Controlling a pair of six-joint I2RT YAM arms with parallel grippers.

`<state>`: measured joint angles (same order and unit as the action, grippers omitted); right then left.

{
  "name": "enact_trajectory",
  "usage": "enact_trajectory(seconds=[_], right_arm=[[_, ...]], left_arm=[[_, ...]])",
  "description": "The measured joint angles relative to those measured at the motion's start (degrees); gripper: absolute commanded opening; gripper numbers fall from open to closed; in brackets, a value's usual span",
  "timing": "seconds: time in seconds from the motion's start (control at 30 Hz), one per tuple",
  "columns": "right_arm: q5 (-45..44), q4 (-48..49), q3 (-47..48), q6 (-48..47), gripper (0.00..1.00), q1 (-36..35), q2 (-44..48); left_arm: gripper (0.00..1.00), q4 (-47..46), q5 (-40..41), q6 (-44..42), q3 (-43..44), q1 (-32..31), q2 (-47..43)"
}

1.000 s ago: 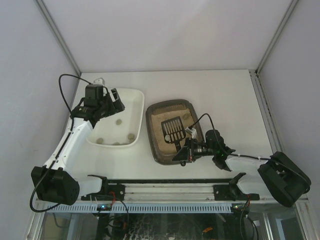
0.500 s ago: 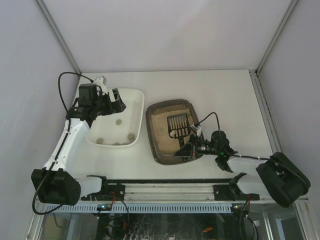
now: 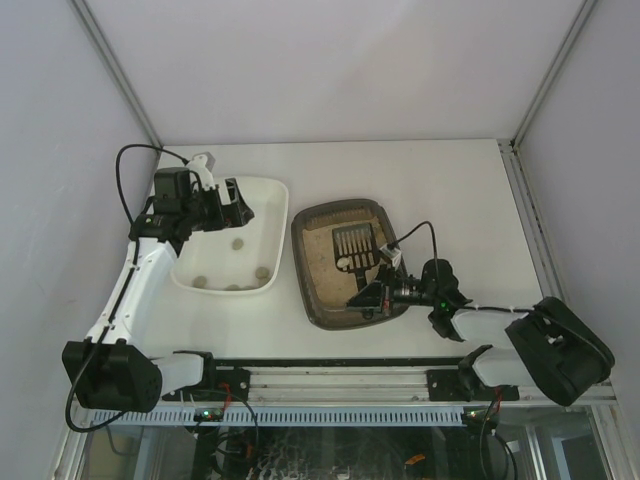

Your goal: Clean the litter box

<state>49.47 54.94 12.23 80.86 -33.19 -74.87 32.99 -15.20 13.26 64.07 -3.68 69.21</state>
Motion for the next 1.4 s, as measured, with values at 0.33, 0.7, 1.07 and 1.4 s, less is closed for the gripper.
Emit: enact_trajectory(seconds=[0.33,0.7,1.07,1.4], right_arm=[[-2.23,-32.74,15.54,-16.50,0.00,-2.69,6.47],[-13.94,-74.73,53.48,-38.27,0.00,-8.07,-6.36],[-47.65,-111.08,105.83,-53.83,0.00,-24.72,-45.90],[-73.53,-126.35,117.81,-62.27,0.00,-34.03,-59.01]], left_arm=[[1.00,1.84,-2.43,-1.40,0.59,1.33,0.04],[1.00,14.56,-15.39,-6.99,19.19,16.11,9.60],[1.00,21.38,-10.69,-5.90,18.80,27.43,8.79],[1.00,21.99,1.38,-5.88,13.92,27.32,0.04]])
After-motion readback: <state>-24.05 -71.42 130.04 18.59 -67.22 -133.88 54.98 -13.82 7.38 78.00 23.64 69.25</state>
